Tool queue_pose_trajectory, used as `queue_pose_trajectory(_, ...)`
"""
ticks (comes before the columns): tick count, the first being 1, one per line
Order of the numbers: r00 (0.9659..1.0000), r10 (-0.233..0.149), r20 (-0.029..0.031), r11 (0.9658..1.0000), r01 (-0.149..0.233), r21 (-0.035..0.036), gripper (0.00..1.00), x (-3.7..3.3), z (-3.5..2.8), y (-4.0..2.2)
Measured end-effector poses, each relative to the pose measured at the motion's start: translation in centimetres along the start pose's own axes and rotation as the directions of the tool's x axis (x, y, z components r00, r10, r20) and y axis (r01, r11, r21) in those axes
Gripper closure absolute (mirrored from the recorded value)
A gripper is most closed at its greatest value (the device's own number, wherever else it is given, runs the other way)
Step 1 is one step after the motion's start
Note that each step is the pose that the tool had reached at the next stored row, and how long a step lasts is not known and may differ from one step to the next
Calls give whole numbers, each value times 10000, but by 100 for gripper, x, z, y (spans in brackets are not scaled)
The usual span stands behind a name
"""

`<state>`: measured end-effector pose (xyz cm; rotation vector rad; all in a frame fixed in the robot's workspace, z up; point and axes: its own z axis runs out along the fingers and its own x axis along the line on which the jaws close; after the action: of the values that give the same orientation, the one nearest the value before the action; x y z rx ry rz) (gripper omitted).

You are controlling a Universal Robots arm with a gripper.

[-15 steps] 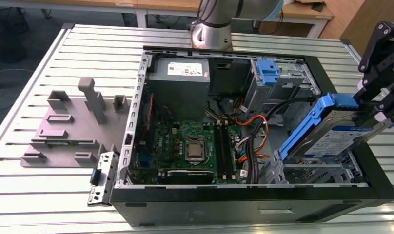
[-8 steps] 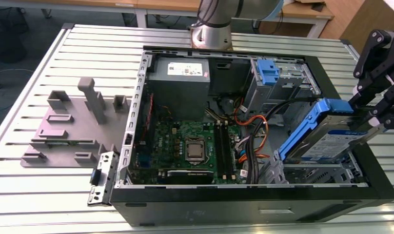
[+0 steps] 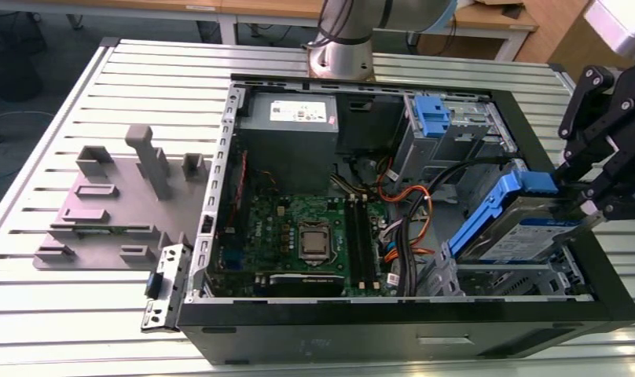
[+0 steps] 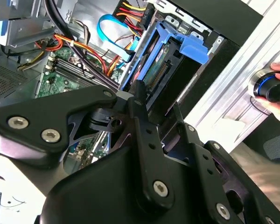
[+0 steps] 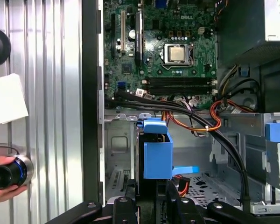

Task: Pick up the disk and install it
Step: 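Insert the disk into the insertion slot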

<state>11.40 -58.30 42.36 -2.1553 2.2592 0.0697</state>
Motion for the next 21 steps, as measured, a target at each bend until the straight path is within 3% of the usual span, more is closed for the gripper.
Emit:
queue_pose_trajectory(4, 10000, 0, -2, 10000, 0, 0, 65, 2, 57, -1)
queue_pose_trajectory(13, 10000, 0, -2, 10000, 0, 0, 65, 1, 62, -1)
queue_pose_trajectory(21, 10000, 0, 24, 10000, 0, -1, 65, 8, 198, -4)
